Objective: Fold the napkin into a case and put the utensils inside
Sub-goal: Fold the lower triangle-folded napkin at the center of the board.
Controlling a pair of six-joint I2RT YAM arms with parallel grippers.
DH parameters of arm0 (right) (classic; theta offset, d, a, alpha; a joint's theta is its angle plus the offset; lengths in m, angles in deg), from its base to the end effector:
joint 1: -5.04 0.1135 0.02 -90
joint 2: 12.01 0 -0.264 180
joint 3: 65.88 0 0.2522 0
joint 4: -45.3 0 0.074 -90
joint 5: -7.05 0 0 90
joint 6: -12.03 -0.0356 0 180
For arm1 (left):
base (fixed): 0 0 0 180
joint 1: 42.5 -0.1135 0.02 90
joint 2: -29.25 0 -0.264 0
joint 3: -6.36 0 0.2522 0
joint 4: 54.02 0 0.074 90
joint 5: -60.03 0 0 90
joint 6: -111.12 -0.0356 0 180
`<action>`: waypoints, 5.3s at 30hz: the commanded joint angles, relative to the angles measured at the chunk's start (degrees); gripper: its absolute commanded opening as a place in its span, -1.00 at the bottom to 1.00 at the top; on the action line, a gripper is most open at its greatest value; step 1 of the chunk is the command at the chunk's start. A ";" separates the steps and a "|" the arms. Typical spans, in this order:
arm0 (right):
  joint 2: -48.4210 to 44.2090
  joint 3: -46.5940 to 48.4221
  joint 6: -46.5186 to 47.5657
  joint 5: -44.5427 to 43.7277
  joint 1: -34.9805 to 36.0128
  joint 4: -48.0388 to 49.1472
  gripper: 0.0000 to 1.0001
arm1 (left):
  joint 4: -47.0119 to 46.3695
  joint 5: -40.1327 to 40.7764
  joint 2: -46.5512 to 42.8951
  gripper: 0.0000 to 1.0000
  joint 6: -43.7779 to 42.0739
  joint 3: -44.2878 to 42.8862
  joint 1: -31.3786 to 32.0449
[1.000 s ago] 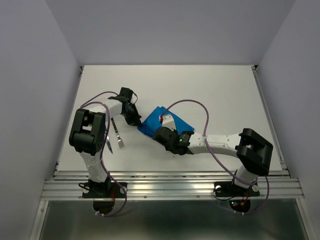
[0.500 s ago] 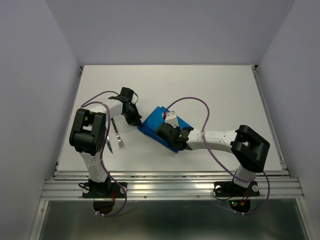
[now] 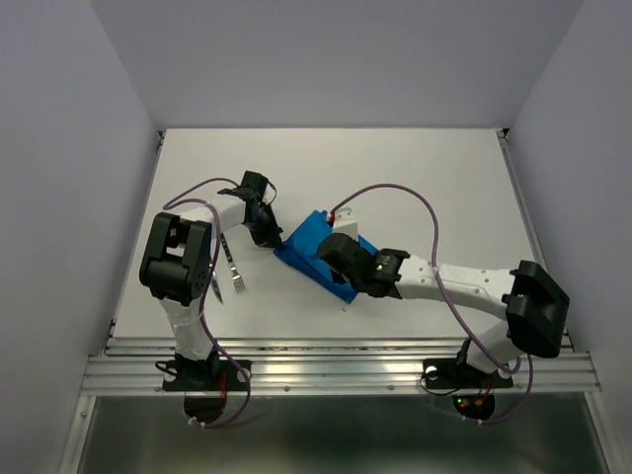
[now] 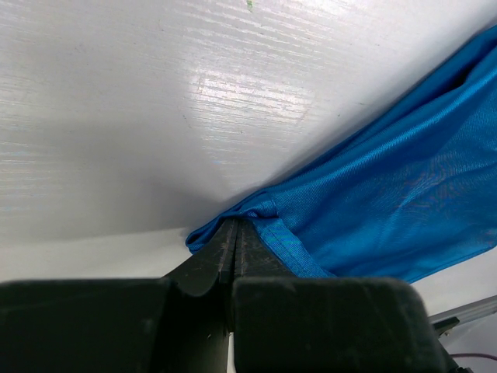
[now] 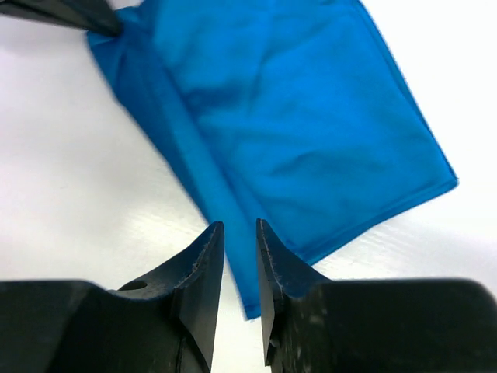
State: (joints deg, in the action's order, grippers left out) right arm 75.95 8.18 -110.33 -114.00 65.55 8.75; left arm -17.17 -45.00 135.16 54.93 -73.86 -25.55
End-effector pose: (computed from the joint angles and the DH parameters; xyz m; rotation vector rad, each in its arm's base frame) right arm 0.1745 0.2712 0.2362 -0.3345 2.2730 0.1579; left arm 0.3509 -0.1166 0.1619 -0.3160 2.7376 -0.6167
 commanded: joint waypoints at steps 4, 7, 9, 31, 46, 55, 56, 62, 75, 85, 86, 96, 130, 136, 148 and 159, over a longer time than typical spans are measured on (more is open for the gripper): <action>2.54 2.89 1.86 6.69 5.41 4.94 -0.40 | 2.57 2.72 2.73 -0.90 -1.72 0.01 0.54; 5.63 3.34 1.69 8.64 5.41 5.12 -0.40 | 2.66 3.07 2.73 -0.90 -1.72 -0.08 0.63; 7.48 2.99 0.99 7.15 5.41 5.21 -0.40 | 2.92 3.25 2.73 -0.90 -1.90 -0.08 0.54; 8.01 -0.18 -1.13 1.16 -0.39 3.63 -0.39 | 3.45 3.60 2.02 -0.90 -2.16 -0.25 0.63; 8.45 -2.28 -2.36 0.46 -2.59 3.80 -0.38 | 4.33 4.30 0.97 -0.78 -2.42 -1.66 0.80; 11.09 -5.27 -3.76 2.13 -2.59 6.79 -0.40 | 6.00 7.55 -1.14 -0.24 -2.51 -3.85 2.47; 11.09 -5.62 -3.94 2.39 -2.59 7.22 -0.40 | 6.26 8.16 -1.49 -0.21 -2.60 -4.29 2.82; 10.39 -8.34 -5.61 3.62 -2.59 8.81 -0.40 | 9.24 14.22 -2.90 -0.16 -2.78 -8.07 6.34; 10.91 -10.90 -7.81 7.32 -2.59 12.77 -0.40 | 10.31 20.30 -9.40 -0.15 -1.98 -6.06 8.19; 10.74 -12.74 -15.62 11.97 -2.59 15.49 -0.40 | 8.46 18.54 -7.39 -0.10 -1.28 -5.26 8.98; 10.39 -13.27 -16.50 12.24 -2.59 16.19 -0.39 | 8.46 18.54 -7.03 -0.11 -1.20 -5.26 8.98; 9.86 -13.80 -20.29 13.56 -2.59 19.36 -0.39 | 8.55 21.44 -2.64 0.00 1.18 -8.16 9.15; 12.67 -11.60 -19.76 14.44 -1.01 19.36 -0.38 | 15.40 37.26 6.68 0.01 4.87 -18.27 14.43; 12.85 -11.51 -19.76 14.44 -1.01 19.10 -0.38 | 16.02 38.76 8.17 -0.06 5.40 -18.88 14.43; 12.76 -11.51 -20.11 13.74 -1.01 18.74 -0.38 | 16.28 39.11 8.79 -0.56 5.49 -18.89 14.51; 1.88 -10.11 -16.95 7.41 -1.01 14.27 0.15 | 16.81 36.30 7.65 -1.00 4.61 -19.06 14.60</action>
State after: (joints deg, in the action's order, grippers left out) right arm 83.04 -2.78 -129.34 -102.13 63.98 27.88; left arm -2.35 -8.61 144.58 59.93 -90.87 -11.32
